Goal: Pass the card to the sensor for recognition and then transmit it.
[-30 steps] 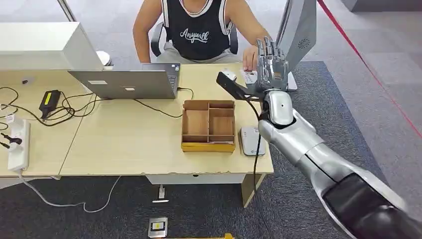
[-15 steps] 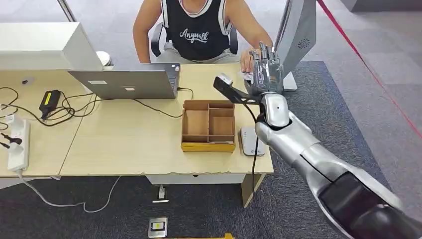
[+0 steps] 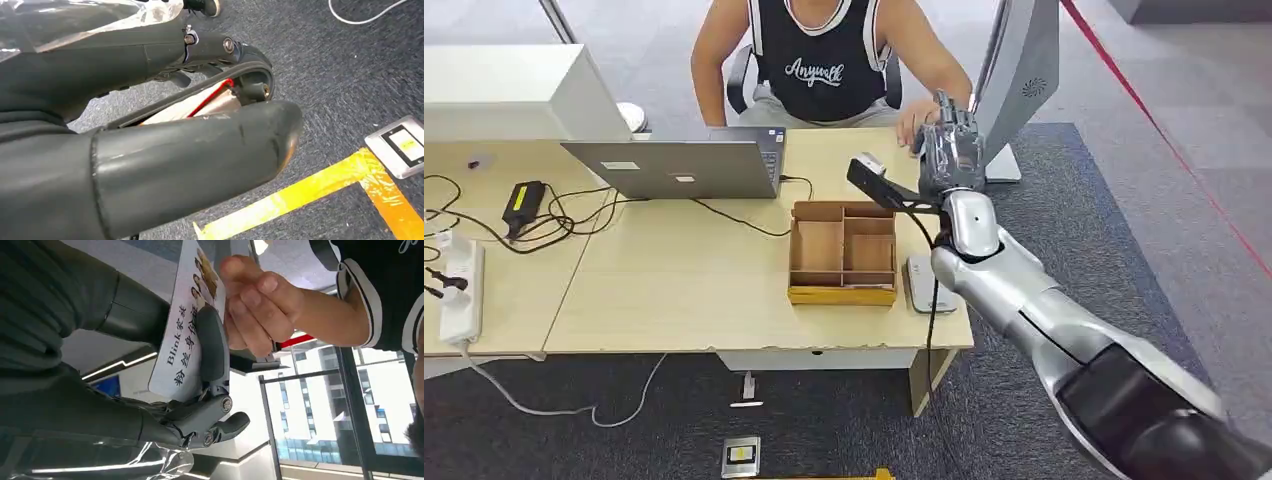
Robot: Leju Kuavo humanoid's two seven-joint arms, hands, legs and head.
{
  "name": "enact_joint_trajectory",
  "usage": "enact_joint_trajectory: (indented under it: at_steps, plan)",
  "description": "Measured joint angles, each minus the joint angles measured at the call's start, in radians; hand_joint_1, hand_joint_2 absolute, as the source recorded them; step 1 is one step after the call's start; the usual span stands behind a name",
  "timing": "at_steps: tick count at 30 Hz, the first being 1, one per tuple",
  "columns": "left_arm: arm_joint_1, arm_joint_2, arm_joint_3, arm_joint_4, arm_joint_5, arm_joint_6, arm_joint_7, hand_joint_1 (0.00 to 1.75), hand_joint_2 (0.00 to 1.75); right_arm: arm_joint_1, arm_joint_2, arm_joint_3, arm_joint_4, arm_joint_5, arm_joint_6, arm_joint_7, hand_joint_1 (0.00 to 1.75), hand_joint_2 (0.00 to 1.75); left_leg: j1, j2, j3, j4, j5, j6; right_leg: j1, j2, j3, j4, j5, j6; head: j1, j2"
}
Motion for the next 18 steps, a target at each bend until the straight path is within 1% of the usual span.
enact_joint_trajectory:
  at_steps: [9,18]
  plan:
    - [0.001,0.002,0.0,0.0,0.0,-0.001,0.007,0.0,0.0,0.0,-0.003,0.002,0.003,-0.009,0.0,0.0,1.75,1.75,0.0,0.0,0.0,0.0,0.0,0.0,0.0,0.0,0.0,0.0,0.0,0.0,0.0,0.0]
    - [0.002,0.003,0.0,0.0,0.014,0.001,0.007,0.0,0.0,0.026,-0.021,0.002,0.003,-0.043,-0.003,-0.023,1.75,1.75,0.0,0.0,0.0,0.0,0.0,0.0,0.0,0.0,0.0,0.0,0.0,0.0,0.0,0.0]
